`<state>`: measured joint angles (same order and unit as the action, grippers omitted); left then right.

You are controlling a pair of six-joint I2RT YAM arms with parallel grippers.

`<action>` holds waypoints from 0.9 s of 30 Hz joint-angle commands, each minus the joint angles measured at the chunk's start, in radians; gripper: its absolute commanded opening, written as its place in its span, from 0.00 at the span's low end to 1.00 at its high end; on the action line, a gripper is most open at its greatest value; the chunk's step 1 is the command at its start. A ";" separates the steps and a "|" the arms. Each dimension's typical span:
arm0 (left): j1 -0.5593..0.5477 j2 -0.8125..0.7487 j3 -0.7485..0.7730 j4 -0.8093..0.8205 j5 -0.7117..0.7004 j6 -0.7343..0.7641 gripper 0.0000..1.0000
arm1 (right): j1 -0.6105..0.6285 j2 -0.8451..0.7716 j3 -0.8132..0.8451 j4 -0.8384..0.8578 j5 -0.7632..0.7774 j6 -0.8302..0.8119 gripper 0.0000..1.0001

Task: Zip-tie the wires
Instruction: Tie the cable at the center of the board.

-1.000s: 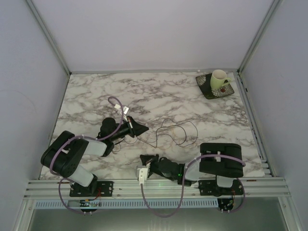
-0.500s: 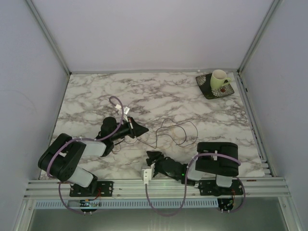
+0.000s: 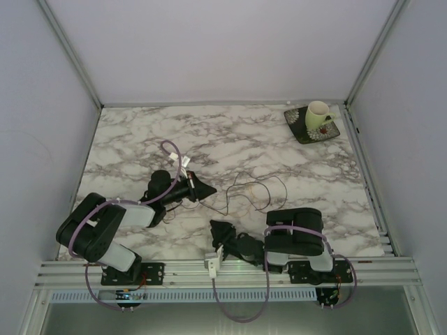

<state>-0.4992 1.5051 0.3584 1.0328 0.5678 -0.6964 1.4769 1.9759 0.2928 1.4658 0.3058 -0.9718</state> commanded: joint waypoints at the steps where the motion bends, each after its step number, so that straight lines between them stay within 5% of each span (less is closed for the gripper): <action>1: -0.008 0.014 0.030 0.021 0.015 0.003 0.00 | 0.018 0.027 0.021 0.045 -0.004 -0.058 0.41; 19: -0.016 0.055 0.034 0.061 0.033 -0.017 0.00 | 0.017 0.091 0.112 -0.049 -0.044 -0.132 0.38; 27: -0.018 0.072 0.036 0.077 0.037 -0.024 0.00 | 0.005 0.101 0.122 -0.096 -0.036 -0.181 0.26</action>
<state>-0.5125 1.5677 0.3710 1.0508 0.5865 -0.7124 1.4891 2.0563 0.4019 1.4147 0.2855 -1.1294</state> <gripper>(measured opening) 0.005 0.286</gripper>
